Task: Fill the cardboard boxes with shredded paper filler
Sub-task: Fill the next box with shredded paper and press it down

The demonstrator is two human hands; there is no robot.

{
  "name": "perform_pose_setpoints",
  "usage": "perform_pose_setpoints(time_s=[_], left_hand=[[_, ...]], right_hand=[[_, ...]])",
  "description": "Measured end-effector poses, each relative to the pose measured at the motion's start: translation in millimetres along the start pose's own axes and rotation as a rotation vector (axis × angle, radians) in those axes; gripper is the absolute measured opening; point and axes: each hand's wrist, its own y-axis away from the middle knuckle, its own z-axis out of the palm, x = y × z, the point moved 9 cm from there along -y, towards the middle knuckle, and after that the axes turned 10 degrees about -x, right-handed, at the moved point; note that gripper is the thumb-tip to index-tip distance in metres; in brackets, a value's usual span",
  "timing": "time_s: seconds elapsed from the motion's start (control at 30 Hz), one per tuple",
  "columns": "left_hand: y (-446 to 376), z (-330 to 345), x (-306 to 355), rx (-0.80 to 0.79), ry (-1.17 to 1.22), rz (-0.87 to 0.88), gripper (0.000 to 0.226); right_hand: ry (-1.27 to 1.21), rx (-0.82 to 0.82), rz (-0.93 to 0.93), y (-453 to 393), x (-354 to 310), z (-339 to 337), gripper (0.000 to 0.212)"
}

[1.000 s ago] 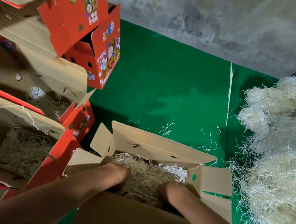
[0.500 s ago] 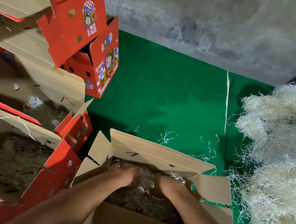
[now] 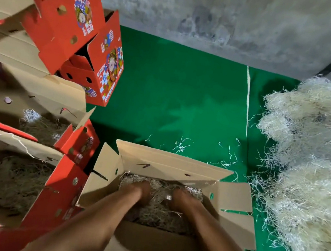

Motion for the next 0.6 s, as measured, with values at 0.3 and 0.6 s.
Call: perform_pose_setpoints(time_s=[0.3, 0.6], left_hand=[[17.1, 15.3, -13.9, -0.047, -0.093, -0.169, 0.04], [-12.6, 38.8, -36.9, -0.183, -0.139, -0.157, 0.035]], right_hand=[[0.12, -0.135, 0.212, 10.6, 22.8, 25.0, 0.033], [0.133, -0.148, 0.023, -12.8, 12.9, 45.2, 0.033]])
